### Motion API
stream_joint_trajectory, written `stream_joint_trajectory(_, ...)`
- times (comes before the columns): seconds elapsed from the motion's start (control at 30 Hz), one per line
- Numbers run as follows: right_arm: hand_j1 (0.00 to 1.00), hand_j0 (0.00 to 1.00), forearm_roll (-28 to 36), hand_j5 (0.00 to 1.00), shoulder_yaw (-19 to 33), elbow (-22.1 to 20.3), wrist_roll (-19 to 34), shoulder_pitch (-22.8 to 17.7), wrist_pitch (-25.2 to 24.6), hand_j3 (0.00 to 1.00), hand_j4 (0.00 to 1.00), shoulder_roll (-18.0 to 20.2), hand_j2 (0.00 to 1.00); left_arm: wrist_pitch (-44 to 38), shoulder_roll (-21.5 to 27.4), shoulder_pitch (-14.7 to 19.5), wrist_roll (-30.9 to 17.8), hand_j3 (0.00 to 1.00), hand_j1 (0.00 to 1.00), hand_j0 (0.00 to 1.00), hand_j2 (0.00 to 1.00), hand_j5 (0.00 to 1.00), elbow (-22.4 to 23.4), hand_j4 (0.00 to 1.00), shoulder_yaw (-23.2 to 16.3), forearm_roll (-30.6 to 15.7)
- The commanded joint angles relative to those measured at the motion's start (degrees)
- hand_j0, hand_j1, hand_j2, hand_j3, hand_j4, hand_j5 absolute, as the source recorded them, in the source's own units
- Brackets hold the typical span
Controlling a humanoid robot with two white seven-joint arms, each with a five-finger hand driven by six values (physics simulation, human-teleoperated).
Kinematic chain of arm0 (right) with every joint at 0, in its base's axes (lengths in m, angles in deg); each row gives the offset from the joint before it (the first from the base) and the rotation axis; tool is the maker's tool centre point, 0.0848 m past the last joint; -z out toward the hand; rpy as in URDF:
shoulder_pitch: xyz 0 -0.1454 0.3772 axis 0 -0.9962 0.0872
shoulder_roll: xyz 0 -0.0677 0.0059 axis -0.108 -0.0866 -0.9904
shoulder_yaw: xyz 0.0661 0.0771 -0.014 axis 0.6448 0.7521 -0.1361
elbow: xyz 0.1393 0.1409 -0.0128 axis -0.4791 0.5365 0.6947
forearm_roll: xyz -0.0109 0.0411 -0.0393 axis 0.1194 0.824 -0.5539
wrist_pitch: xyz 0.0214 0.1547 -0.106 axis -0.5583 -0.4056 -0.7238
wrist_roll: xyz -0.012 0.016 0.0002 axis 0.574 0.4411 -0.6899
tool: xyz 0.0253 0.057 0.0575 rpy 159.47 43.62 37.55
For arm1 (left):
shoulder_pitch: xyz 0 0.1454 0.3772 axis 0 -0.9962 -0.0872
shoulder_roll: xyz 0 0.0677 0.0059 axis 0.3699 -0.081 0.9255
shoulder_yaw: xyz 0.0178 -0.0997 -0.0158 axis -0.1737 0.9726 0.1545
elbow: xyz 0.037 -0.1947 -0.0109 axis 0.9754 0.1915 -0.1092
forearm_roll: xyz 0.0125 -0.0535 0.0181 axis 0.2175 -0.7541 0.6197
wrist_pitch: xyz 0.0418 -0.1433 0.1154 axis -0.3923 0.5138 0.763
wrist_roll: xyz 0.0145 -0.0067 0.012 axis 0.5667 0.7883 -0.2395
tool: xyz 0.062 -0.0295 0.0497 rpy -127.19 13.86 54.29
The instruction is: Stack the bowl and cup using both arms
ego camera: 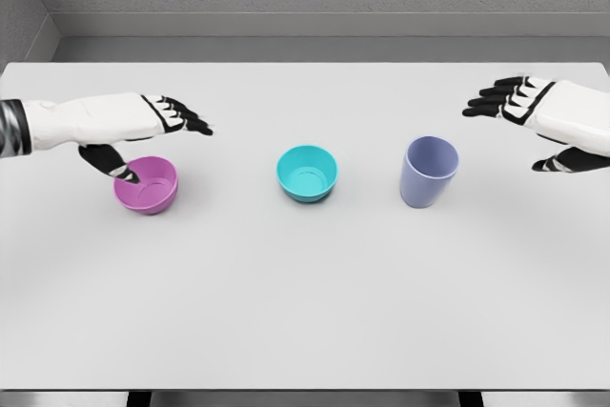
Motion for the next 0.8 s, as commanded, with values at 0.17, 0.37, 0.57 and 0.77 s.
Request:
stream_joint_trajectory(0.17, 1.00, 1.00, 3.25, 1.00, -0.08, 2.47, 11.08, 2.02, -0.10, 1.00, 1.00, -0.61, 1.00, 1.32, 3.24, -0.18, 0.02, 1.00, 1.00, 1.00, 1.00, 1.00, -1.37, 1.00, -0.16, -0.11)
stream_joint_trajectory(0.37, 1.00, 1.00, 11.77, 1.00, -6.23, 6.43, 12.68, 7.11, -0.10, 1.00, 1.00, -3.78, 1.00, 3.43, 4.21, -0.35, 0.02, 1.00, 1.00, 1.00, 1.00, 1.00, -1.37, 1.00, -1.04, -0.11)
stream_joint_trajectory(0.57, 1.00, 1.00, 14.85, 1.00, -10.19, 9.24, 12.68, 11.34, -0.10, 1.00, 1.00, -3.52, 1.00, 2.90, 3.60, -0.44, 0.02, 1.00, 1.00, 1.00, 1.00, 1.00, 1.00, 1.00, -2.80, 0.07)
stream_joint_trajectory(0.77, 1.00, 1.00, 22.40, 1.00, -16.95, 8.63, 12.68, 14.06, -0.10, 1.00, 1.00, 3.51, 1.00, 2.99, 3.33, -0.97, 0.02, 1.00, 1.00, 1.00, 1.00, 1.00, 3.02, 1.00, -3.15, 0.07)
